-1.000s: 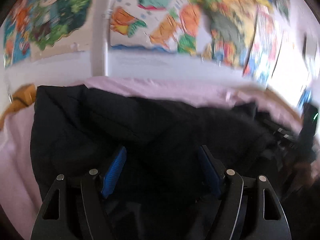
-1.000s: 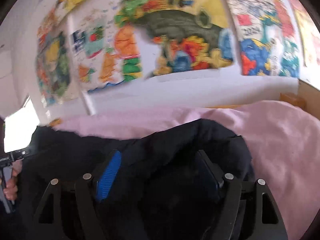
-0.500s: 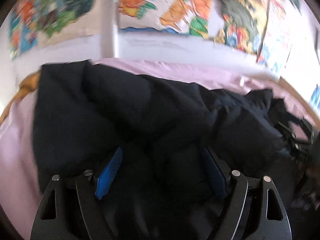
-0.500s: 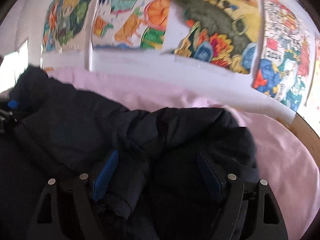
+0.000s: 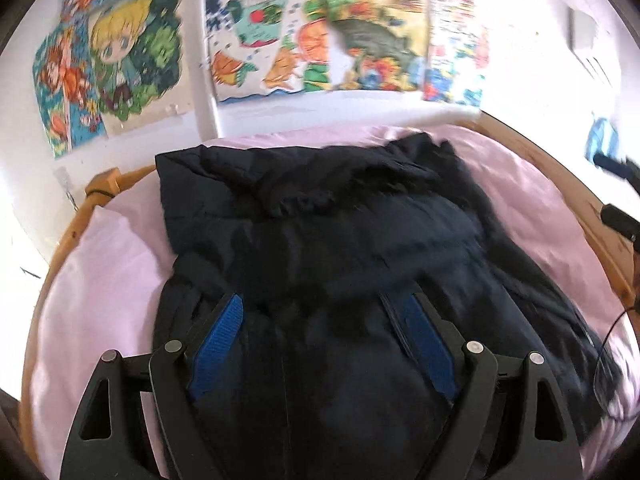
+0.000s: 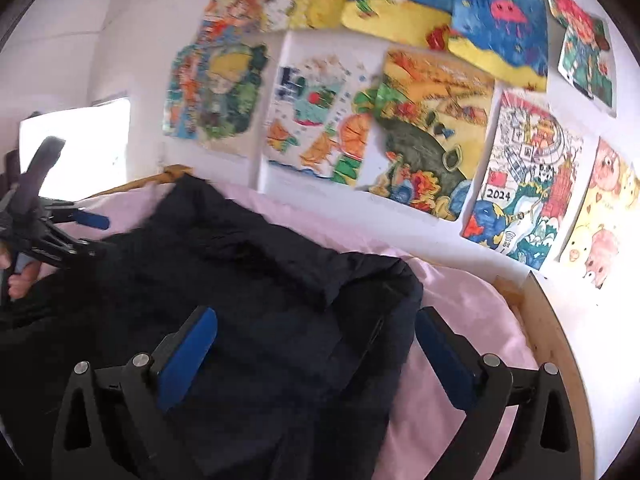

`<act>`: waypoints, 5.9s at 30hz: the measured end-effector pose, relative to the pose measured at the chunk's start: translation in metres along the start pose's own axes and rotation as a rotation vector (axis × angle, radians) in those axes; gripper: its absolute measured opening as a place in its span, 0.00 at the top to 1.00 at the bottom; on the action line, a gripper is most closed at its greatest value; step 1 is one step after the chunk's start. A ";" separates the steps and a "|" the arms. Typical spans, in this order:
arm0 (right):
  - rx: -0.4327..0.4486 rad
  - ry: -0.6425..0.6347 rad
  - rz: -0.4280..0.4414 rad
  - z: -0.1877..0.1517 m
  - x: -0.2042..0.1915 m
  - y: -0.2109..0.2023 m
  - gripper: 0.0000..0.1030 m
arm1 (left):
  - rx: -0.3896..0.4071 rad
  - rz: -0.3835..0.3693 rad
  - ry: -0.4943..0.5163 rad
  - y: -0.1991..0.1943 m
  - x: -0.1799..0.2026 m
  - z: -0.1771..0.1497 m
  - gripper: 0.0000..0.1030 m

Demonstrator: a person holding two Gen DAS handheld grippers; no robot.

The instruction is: Fold large clothes

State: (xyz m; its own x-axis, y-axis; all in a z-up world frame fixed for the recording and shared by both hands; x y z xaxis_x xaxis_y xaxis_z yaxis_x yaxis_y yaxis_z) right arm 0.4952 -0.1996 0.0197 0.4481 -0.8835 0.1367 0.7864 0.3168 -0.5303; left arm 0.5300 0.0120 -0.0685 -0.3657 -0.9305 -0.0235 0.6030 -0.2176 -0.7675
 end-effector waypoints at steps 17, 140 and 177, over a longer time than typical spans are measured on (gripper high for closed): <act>-0.288 -0.340 0.096 -0.101 -0.110 -0.106 0.00 | -0.108 0.113 0.122 -0.104 0.029 -0.080 0.19; -0.317 -0.026 0.070 -0.035 -0.060 -0.129 0.90 | -0.095 0.106 0.139 -0.166 0.067 -0.054 0.93; -0.281 0.186 0.054 0.017 0.025 0.103 0.89 | -0.041 0.064 -0.320 0.007 -0.055 0.059 0.93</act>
State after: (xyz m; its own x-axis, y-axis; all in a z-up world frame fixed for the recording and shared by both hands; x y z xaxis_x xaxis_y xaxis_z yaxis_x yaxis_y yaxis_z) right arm 0.5948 -0.1829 -0.0169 0.3799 -0.9242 -0.0389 0.6046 0.2800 -0.7457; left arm 0.5962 0.0448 -0.0343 -0.0822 -0.9888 0.1249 0.5860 -0.1493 -0.7964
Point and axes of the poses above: each gripper's, at about its wrist camera, not at the fingertips, and y roughly the way its jaws point, x to its right, z to its top, the point moved 9 cm from there along y, roughly the way its jaws point, and after that the axes turned 5 degrees about -x, right-handed, at the moved point
